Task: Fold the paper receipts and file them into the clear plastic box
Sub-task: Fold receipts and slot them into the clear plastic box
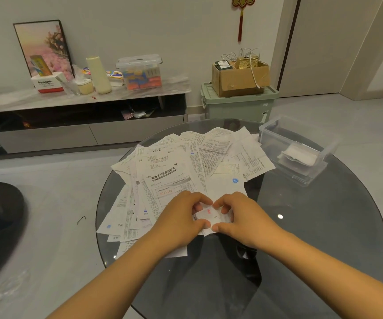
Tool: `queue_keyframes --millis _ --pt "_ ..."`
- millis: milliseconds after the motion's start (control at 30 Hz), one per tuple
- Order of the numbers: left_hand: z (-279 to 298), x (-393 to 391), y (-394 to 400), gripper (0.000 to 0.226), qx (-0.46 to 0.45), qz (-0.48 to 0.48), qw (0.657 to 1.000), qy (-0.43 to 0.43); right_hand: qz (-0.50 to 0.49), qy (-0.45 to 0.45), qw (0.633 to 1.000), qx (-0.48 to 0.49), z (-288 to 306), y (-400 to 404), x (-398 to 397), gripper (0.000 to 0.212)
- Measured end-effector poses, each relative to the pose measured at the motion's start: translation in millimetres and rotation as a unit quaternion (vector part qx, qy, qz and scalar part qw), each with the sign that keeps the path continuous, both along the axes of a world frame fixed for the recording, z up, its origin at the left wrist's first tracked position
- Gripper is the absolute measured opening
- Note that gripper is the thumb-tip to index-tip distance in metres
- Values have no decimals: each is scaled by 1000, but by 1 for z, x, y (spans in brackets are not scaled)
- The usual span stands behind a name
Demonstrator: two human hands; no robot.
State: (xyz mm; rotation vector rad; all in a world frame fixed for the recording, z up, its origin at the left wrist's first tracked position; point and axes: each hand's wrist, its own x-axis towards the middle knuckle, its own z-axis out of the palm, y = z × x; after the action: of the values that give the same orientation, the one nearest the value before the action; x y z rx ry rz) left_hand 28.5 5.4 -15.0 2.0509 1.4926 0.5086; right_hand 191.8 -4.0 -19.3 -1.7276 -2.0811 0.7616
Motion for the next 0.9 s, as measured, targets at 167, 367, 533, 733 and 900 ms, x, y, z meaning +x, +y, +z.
queue_keyframes --millis 167,367,533,733,900 --pt "8 10 1 35 -37 31 993 -112 -34 44 998 -5 7 3 6 18" --pt "28 22 9 25 -75 78 961 -256 -90 176 980 -28 24 10 22 11" --pt "44 47 18 14 -79 111 943 -302 -145 175 973 23 41 10 43 8" --pt "63 85 37 12 -53 87 946 -306 -181 164 968 49 61 17 73 8" --pt "82 121 62 16 -32 36 947 -316 -216 157 959 98 81 28 106 6"
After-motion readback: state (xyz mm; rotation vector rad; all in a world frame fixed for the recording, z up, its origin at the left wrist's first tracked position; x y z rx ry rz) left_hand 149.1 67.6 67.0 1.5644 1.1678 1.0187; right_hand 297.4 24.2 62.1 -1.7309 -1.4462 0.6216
